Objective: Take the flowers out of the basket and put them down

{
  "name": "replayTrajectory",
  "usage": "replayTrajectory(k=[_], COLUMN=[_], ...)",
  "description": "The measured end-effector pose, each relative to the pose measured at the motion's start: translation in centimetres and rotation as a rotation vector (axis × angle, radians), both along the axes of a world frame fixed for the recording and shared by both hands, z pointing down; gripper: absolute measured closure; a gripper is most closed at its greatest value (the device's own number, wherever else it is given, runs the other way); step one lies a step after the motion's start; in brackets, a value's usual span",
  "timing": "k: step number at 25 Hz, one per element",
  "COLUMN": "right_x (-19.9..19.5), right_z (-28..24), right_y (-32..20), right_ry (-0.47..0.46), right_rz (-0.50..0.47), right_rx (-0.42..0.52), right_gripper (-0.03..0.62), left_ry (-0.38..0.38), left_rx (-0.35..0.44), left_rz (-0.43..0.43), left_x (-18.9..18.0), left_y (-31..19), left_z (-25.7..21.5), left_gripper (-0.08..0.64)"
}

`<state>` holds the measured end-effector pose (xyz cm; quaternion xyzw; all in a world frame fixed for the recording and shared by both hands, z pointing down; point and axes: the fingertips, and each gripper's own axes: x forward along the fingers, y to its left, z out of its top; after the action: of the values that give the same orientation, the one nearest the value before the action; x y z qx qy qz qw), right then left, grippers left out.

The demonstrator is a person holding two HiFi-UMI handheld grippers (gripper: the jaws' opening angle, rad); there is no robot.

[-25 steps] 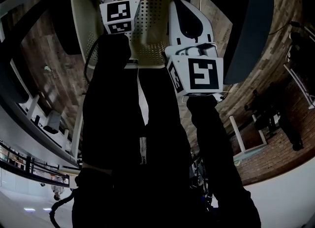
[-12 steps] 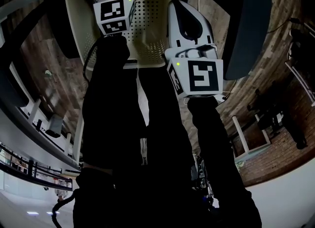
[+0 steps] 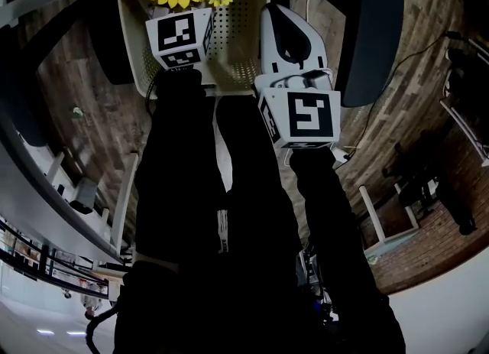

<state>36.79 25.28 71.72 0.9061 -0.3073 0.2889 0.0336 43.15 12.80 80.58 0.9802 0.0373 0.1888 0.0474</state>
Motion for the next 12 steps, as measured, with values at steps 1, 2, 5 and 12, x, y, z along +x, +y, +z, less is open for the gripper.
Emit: replayTrajectory(k=[1,2,5,12], right_x=[-0.2,-0.5,-1.0,-2.3], right_z=[-0.6,-1.4,-4.2,-13.5], right_y=[-0.2,-0.3,-0.9,-2.6], right_ry=[0.002,0.005,0.017,0.065], right_rz=[-0.003,-0.005,-0.012,-0.052], right_rx=[0.0,0.001,0.009,0.04], right_gripper=[0.58,0.58,0.58,0.58], left_ry=[0.008,0.016,0.042,0.083], left_rx=[-0.005,-0.01,-0.028,-0.014], left_rz=[-0.012,-0.025,-0.065,-0.182], left_x=[-0.3,-0.6,-1.5,-4.4], left_y=[-0.3,-0.6,-1.6,-4.4], left_z=[-1.1,-2.4,-6.7,-18.7], left_gripper=[0.051,0.051,0.051,0.051])
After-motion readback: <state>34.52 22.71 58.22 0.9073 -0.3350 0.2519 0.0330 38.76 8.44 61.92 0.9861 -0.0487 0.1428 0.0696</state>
